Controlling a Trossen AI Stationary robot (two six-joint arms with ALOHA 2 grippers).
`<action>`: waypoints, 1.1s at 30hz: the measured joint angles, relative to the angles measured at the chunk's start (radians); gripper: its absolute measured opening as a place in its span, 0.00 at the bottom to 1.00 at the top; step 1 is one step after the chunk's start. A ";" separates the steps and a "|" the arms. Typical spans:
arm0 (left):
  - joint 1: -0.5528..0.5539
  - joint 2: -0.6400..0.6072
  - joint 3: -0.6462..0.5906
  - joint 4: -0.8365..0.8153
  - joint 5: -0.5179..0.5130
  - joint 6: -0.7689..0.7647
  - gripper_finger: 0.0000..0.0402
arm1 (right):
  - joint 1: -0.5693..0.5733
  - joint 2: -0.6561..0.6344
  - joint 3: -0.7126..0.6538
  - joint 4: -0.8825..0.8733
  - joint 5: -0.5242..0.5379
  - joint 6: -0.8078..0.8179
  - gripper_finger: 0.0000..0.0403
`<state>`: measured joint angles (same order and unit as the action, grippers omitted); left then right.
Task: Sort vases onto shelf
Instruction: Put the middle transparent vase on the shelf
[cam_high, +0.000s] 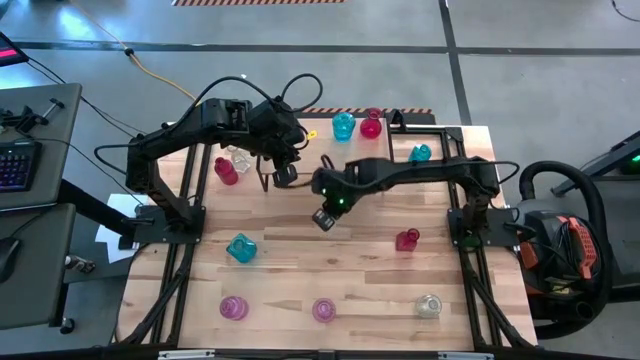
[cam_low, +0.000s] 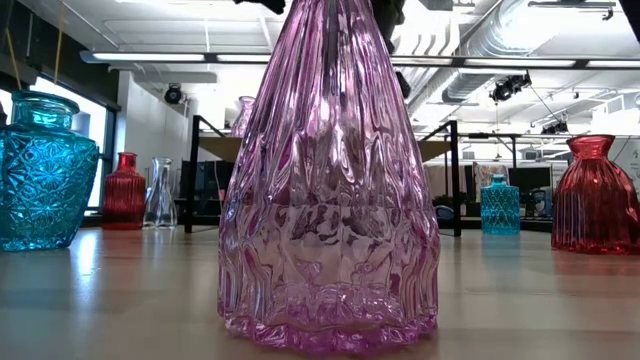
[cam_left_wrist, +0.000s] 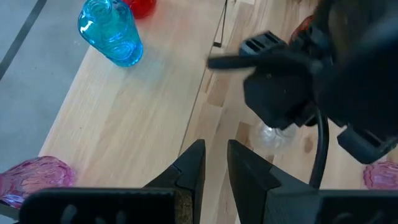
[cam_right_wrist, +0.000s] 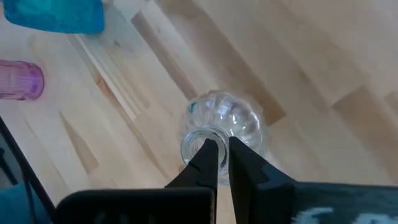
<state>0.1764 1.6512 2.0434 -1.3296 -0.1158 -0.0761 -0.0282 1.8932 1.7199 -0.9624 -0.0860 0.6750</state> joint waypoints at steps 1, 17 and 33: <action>0.000 0.000 0.000 0.000 0.000 0.000 0.14 | -0.009 -0.001 0.019 -0.020 0.000 -0.019 0.00; 0.000 0.000 0.000 0.000 0.000 0.000 0.14 | -0.125 -0.003 0.199 -0.317 -0.042 -0.257 0.00; 0.000 0.000 0.000 0.000 0.000 0.000 0.14 | -0.184 -0.092 0.197 -0.534 0.011 -0.293 0.00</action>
<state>0.1762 1.6512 2.0434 -1.3300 -0.1158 -0.0761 -0.2120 1.8008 1.9171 -1.4966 -0.0750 0.3816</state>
